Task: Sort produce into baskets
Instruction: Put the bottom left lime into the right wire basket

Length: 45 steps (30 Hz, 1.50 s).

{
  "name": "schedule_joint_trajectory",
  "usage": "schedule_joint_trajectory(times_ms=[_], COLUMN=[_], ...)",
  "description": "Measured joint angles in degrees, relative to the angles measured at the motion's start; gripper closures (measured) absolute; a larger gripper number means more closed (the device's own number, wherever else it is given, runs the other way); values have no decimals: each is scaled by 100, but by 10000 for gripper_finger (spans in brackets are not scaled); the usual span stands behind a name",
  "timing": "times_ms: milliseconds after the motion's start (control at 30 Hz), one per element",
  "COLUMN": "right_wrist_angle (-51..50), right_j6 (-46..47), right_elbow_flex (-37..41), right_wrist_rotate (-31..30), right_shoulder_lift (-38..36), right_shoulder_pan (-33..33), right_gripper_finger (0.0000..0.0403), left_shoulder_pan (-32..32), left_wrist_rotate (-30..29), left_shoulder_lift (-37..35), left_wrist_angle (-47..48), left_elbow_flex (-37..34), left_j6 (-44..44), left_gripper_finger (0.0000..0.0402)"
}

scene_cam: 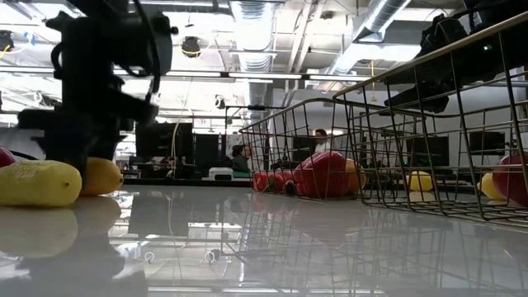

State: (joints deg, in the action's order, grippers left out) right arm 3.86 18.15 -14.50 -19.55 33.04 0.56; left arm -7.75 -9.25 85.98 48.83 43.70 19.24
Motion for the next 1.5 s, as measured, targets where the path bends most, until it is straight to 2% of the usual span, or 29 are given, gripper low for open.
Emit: schedule_joint_trajectory(times_ms=[267,433,667,800,967,1133,1267,1500], right_wrist_angle=[0,6,94,98,166,239,244,436], right_j6=[-2,-7,-17,-17,-17,-17,-21,-63], right_elbow_flex=[0,0,0,0,0,0,0,0], right_wrist_rotate=[0,0,4,4,3,4,2,2], right_shoulder_lift=[0,0,0,0,0,0,0,0], right_shoulder_pan=[-33,-20,16,62,59,59,59,48], right_gripper_finger=[17,17,17,17,17,17,17,17], left_shoulder_pan=[42,180,289,289,289,289,312,465], left_wrist_rotate=[113,-83,-51,36,468,239,86,807], left_shoulder_lift=[313,286,290,290,290,309,316,462], left_wrist_angle=[24,-58,-473,-1643,-3231,-4665,-5681,-7007], left_elbow_flex=[162,579,1150,1356,1429,1432,1432,1441], left_j6=[-459,-593,-1100,-1523,-2204,-2698,-2650,-1975], left_gripper_finger=[150,195,187,184,183,183,183,183])
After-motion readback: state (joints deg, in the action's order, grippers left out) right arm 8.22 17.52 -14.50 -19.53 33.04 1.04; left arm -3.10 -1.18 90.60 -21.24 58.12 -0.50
